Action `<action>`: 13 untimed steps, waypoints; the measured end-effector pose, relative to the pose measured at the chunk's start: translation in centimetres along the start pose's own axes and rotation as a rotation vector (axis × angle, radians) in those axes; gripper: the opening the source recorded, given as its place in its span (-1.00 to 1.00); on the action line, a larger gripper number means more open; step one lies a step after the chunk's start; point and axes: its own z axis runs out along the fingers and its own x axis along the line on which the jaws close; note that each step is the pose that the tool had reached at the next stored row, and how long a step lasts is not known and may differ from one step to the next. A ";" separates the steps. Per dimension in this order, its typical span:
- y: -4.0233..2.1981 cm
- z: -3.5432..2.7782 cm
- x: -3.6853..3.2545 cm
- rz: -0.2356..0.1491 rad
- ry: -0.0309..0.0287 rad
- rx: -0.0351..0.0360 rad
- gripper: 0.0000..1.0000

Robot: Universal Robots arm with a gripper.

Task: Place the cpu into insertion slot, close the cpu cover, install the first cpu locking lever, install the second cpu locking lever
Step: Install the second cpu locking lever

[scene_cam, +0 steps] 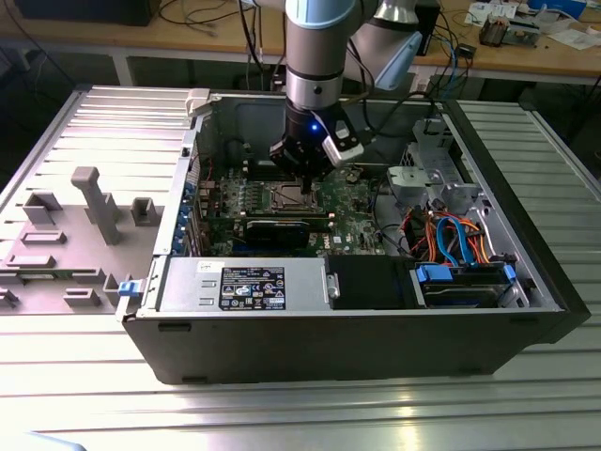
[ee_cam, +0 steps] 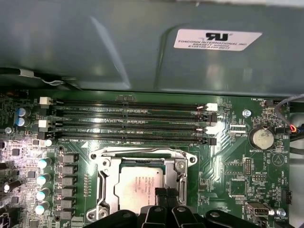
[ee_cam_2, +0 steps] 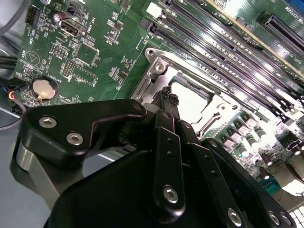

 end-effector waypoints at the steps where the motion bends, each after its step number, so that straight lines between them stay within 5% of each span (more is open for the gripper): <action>1: 0.00 -0.18 -0.01 0.000 0.0000 0.0008 -0.79; 13: -0.50 -0.49 0.01 0.000 0.0003 0.0042 -0.79</action>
